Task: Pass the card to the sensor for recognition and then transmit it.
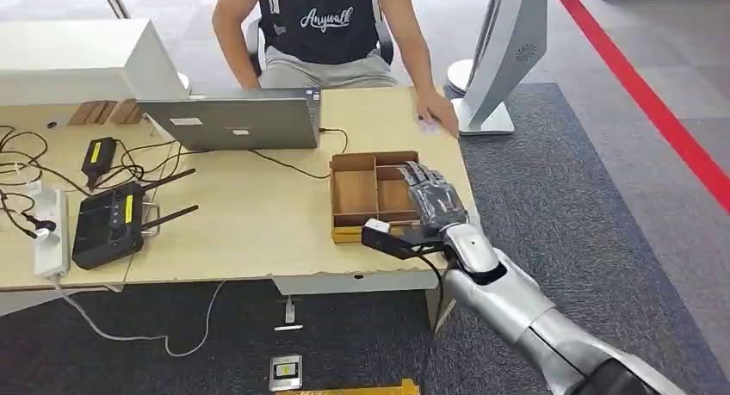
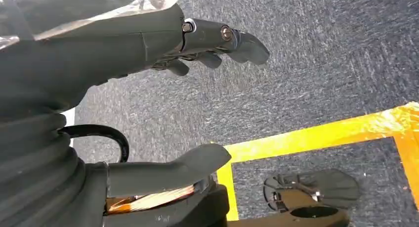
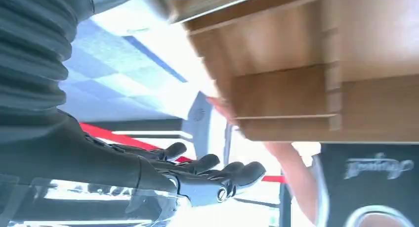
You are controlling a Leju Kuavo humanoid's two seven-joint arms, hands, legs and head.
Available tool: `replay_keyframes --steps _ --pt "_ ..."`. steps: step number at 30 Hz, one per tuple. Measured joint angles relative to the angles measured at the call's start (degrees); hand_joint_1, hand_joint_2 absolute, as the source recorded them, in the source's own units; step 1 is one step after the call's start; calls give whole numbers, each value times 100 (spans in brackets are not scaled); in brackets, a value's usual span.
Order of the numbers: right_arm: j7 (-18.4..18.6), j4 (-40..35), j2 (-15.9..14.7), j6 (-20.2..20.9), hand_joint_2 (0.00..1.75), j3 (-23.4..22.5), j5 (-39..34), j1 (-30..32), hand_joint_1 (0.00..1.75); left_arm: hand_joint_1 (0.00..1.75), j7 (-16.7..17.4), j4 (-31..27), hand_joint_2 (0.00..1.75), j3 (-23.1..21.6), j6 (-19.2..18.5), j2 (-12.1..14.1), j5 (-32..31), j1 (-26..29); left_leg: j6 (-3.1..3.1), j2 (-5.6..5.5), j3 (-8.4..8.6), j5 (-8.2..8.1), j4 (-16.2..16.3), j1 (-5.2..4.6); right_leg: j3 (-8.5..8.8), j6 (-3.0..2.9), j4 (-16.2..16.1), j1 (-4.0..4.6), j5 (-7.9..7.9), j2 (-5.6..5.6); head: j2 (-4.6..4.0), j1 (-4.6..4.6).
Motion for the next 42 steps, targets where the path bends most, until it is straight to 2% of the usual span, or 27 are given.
replay_keyframes --steps 6,15,39,42 --pt "-96 -773 -251 37 175 -387 181 355 0 0 39 0 175 0 0 2 -50 -17 -3 8 3 -4 0 1 -2 -1 0 0 0 8 0 0" --pt "-127 -1324 -421 33 175 -708 192 591 0 0 37 0 175 0 -4 0 -87 -19 -5 8 4 -3 -1 1 -2 -1 2 2 0 8 0 -2" --pt "-144 -1715 -570 44 175 -944 190 793 0 0 52 0 175 0 -11 -5 -125 -39 -4 7 1 -4 -1 1 -2 -1 1 2 0 8 0 -2" --pt "-181 -1728 -568 177 175 -944 203 799 0 0 57 0 175 0 -13 -4 -140 -44 -4 7 1 -4 -2 1 -2 -1 1 2 0 8 0 -2"
